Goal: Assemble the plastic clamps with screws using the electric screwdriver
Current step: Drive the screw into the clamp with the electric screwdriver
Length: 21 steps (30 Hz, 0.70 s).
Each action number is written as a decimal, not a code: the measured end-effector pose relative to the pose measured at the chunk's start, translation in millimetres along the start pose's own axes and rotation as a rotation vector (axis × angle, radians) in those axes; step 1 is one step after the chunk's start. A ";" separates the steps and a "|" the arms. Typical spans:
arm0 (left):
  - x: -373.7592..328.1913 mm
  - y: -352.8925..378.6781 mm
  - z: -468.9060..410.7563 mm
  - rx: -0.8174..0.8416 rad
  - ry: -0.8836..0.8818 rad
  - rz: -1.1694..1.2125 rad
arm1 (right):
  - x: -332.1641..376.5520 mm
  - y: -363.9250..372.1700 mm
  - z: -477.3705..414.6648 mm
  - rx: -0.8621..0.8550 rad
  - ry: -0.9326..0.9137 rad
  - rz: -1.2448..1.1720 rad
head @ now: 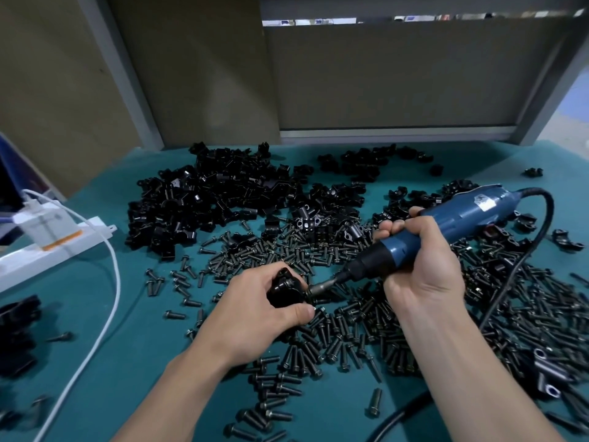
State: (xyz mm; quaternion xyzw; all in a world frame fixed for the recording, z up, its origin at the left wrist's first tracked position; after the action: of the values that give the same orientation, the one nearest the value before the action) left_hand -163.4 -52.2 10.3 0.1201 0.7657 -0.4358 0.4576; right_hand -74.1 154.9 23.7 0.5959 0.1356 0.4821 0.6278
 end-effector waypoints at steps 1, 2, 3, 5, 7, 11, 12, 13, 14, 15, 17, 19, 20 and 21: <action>-0.2 -0.3 0.1 0.000 0.000 -0.015 | -0.1 0.2 -0.1 0.002 -0.008 0.010; 0.0 -0.4 0.0 -0.002 0.003 -0.033 | -0.3 0.5 0.0 0.005 -0.018 0.023; -0.1 -0.5 -0.3 -0.004 0.005 -0.046 | -0.4 1.2 -0.2 0.010 -0.028 0.036; -1.2 -0.7 0.3 -0.008 0.003 -0.041 | -1.0 2.8 0.2 0.033 -0.028 0.044; -3.0 -1.1 0.5 -0.013 -0.004 -0.028 | -1.2 5.1 0.8 0.058 -0.008 0.027; -6.0 -2.0 -1.3 -0.020 -0.019 -0.013 | -2.1 4.2 1.5 0.039 0.036 0.000; -7.3 -2.4 -1.5 -0.022 -0.018 -0.012 | -2.1 4.5 1.4 0.029 0.042 -0.011; -7.8 -2.6 -1.7 -0.019 -0.021 -0.013 | -2.6 4.5 1.1 0.010 0.043 -0.007; -8.3 -2.4 -0.8 -0.014 -0.024 -0.014 | -3.2 4.2 1.3 -0.007 0.038 0.008; -8.4 -2.0 0.9 -0.012 -0.025 -0.013 | -3.8 3.7 1.7 -0.018 0.033 0.023; -8.4 -1.6 4.0 -0.024 -0.024 -0.006 | -5.3 3.7 2.5 -0.008 0.038 0.021; -8.7 -1.0 6.0 -0.032 -0.028 0.008 | -5.4 2.9 3.5 -0.003 0.045 0.021; -9.1 -1.4 6.4 -0.039 -0.029 0.018 | -5.0 3.0 4.3 -0.003 0.051 0.022; -9.0 -1.9 6.2 -0.047 -0.030 0.031 | -4.6 3.1 4.7 0.000 0.057 0.015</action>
State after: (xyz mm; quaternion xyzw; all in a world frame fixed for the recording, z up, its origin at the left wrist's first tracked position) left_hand -155.9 -56.2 17.4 0.1145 0.7669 -0.4122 0.4784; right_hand -74.3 147.9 25.7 0.5827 0.1490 0.5037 0.6202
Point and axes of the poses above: each hand's wrist, its own z-axis away from the middle knuckle, its own y-axis out of the palm, x = y × z, the point moved 4 cm from there along -z, towards the middle knuckle, and after that the axes turned 13 degrees about y, right-handed, at the moved point
